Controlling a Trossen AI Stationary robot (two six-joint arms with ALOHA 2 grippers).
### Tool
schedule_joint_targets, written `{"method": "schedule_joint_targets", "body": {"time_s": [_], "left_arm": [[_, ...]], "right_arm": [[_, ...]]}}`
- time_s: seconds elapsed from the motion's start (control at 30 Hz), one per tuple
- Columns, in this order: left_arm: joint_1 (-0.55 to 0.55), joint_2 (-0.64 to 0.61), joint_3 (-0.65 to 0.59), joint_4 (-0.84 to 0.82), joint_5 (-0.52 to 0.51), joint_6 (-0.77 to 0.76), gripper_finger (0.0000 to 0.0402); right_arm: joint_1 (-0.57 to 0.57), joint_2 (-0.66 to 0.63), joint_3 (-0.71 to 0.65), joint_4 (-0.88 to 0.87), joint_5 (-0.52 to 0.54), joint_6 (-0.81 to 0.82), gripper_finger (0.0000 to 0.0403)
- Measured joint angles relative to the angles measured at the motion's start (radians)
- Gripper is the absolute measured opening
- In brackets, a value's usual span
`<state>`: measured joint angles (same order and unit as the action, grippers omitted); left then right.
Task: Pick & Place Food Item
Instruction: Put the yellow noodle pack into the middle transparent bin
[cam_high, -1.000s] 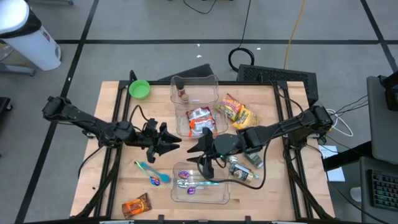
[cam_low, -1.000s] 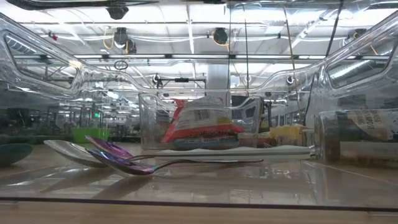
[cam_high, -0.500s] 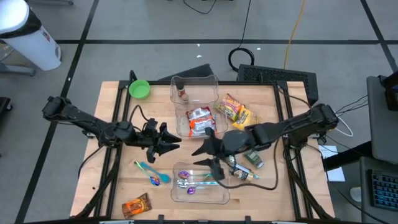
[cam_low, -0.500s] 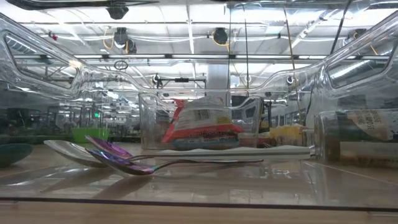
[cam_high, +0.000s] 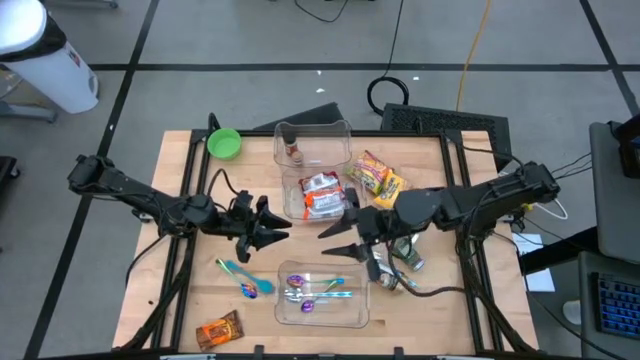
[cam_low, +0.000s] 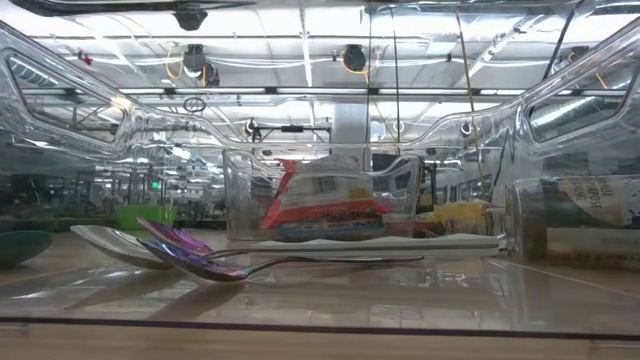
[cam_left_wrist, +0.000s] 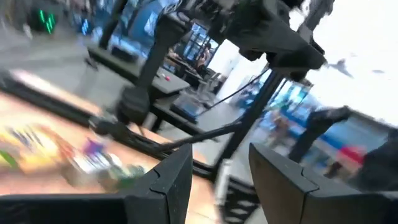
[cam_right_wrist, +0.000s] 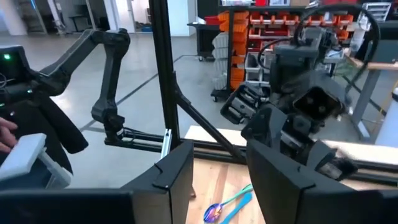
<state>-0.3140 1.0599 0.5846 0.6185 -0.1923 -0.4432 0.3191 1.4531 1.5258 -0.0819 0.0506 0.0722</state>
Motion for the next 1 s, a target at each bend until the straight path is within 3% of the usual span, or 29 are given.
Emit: {"method": "schedule_joint_targets", "body": {"time_s": [0.1,0.23,0.37,0.57,0.73,1.0], "left_arm": [[0.006,0.0,0.0,0.05,-0.054,0.075,0.0164],[0.006,0.0,0.001,0.164,-0.126,-0.039,0.0163],[0.006,0.0,0.001,0.286,-0.178,-0.137,0.0163],[0.008,0.0,0.001,0.426,-0.25,-0.125,0.0163],[0.05,-0.005,0.001,0.432,-0.358,-0.016,0.0163],[0.117,-0.014,0.001,0.452,-0.372,-0.021,0.0163]], "right_arm": [[0.006,-0.045,-0.065,0.005,0.0,0.03,0.0141],[0.025,-0.143,-0.238,0.091,0.005,0.115,0.0141],[0.034,-0.254,-0.46,0.314,0.006,0.215,0.0141],[0.025,-0.388,-0.728,0.675,0.009,0.29,0.0141],[0.021,-0.462,-0.808,0.754,0.094,0.279,0.0141],[0.002,-0.473,-0.815,0.751,0.241,0.202,0.0141]]}}
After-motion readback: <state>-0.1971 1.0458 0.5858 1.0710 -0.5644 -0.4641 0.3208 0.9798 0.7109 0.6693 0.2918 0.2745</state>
